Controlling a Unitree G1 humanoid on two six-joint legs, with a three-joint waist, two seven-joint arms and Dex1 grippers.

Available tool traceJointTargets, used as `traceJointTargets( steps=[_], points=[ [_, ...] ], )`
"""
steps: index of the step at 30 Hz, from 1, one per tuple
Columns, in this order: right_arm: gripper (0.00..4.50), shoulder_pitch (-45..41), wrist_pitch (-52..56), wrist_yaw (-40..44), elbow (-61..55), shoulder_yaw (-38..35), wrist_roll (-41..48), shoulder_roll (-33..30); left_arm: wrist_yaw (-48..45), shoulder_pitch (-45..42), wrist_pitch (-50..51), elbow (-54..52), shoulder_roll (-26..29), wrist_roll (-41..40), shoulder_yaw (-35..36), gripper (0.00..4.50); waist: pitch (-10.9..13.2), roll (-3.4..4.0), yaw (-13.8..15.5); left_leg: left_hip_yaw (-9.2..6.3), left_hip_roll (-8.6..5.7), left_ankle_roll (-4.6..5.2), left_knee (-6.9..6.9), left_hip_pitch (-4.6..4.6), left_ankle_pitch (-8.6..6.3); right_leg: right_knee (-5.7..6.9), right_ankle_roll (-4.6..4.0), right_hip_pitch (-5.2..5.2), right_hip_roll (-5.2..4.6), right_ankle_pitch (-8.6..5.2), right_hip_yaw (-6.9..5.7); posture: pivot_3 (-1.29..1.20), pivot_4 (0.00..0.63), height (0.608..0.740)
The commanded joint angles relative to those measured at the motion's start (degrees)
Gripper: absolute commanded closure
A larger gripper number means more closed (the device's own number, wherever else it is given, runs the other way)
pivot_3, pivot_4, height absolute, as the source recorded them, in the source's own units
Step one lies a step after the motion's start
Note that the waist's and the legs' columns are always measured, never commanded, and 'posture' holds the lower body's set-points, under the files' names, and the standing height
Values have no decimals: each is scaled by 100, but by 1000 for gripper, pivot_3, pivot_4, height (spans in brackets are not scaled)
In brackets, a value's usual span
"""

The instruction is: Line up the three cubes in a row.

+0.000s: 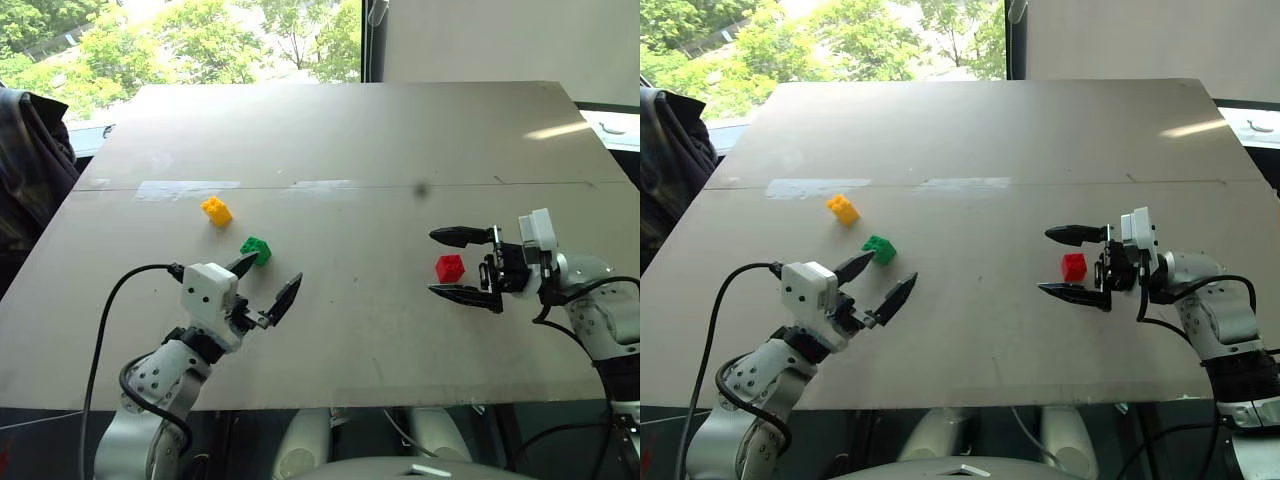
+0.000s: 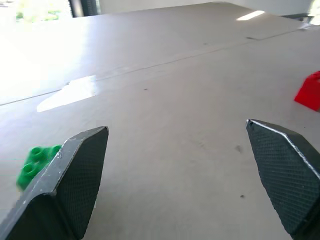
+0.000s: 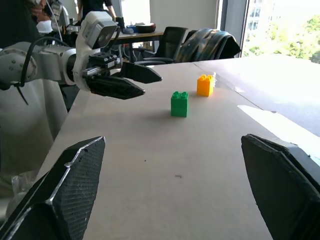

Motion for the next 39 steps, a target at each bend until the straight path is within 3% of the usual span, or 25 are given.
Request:
traceJointTargets(
  steps=[1,17,32,35,39],
  points=[
    [32,68,76,-95,-332,-338,27,36,459,-156,-197,201,-147,217,235,0,0,-1,14,0,0,0,1,0,0,0,0,1,1,0,0,0,150,740],
    [32,1585,-409,764,21,-2141,-9,-518,324,-1220,-944,2078,-119,668,-89,0,-3,-2,79,2,-1,0,1,2,0,0,0,3,10,0,-2,0,150,740],
    [32,2022,-234,555,-444,-2496,30,-327,-119,-1767,-1098,3469,54,744,-323,0,-8,2,82,5,-1,-1,1,8,1,4,1,5,10,0,1,0,150,740],
    [0,2036,-229,533,-475,-2518,43,-322,-126,-1838,-1012,3577,45,704,-320,777,-15,14,85,3,-1,-1,1,11,1,4,1,9,9,0,-1,0,150,740],
    [0,2075,-257,504,-515,-2554,51,-304,-154,-1872,-872,3609,76,709,-349,2726,-22,26,85,1,-2,0,1,21,1,6,1,19,9,0,-3,0,150,740]
  ],
)
